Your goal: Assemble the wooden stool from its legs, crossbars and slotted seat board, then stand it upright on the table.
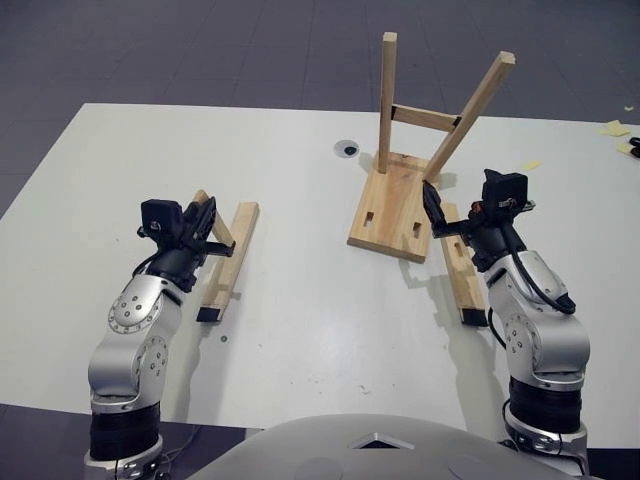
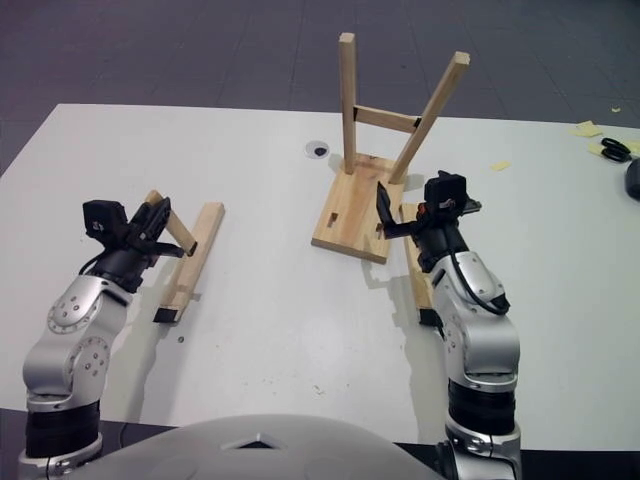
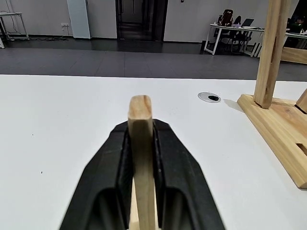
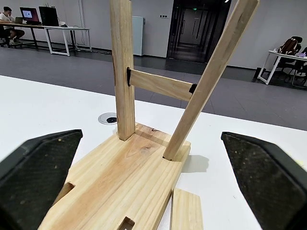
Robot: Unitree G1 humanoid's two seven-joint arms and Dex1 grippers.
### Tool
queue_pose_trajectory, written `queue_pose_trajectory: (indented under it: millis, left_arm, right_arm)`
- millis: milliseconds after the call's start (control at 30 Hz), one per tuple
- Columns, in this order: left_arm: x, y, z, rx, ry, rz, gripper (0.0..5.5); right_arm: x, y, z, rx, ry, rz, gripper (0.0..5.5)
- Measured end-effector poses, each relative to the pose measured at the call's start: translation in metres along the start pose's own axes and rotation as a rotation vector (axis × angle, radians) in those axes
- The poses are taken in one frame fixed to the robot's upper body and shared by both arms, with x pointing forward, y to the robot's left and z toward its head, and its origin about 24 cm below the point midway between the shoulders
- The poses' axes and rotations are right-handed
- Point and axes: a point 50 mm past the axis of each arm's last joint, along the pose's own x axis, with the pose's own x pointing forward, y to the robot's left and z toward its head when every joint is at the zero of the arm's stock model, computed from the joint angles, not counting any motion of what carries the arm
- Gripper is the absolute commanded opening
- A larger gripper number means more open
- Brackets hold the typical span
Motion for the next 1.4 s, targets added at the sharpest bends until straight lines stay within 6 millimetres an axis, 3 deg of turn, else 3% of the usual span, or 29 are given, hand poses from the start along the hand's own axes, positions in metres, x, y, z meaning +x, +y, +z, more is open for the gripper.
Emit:
queue_pose_trajectory:
  millis: [167, 1100, 1167, 1200, 1267, 1400]
  left_arm:
    - [-0.011, -0.004, -0.005, 0.057, -0.005, -0.028, 0.41]
    - [-0.014, -0.005, -0.013, 0.085, 0.037, -0.045, 0.41]
    - [-0.014, -0.005, -0.013, 0.084, 0.037, -0.045, 0.82]
    - [-0.014, -0.005, -0.015, 0.083, 0.048, -0.045, 0.96]
    - [-0.029, 0.001, -0.069, -0.001, 0.322, -0.004, 1.28]
    - [-0.026, 0.004, -0.072, -0.025, 0.321, 0.014, 1.98]
  right_arm:
    - [0.0, -0.001, 0.0, -0.007, 0.0, -0.008, 5.4]
    - [0.005, -0.005, 0.003, -0.029, -0.006, -0.017, 5.4]
    - [0.006, -0.005, 0.003, -0.029, -0.008, -0.017, 5.4]
    - [0.006, -0.005, 0.003, -0.029, -0.009, -0.017, 5.4]
    - [0.006, -0.006, 0.004, -0.031, -0.016, -0.022, 5.4]
    - [0.008, -0.009, 0.005, -0.035, -0.017, -0.037, 5.4]
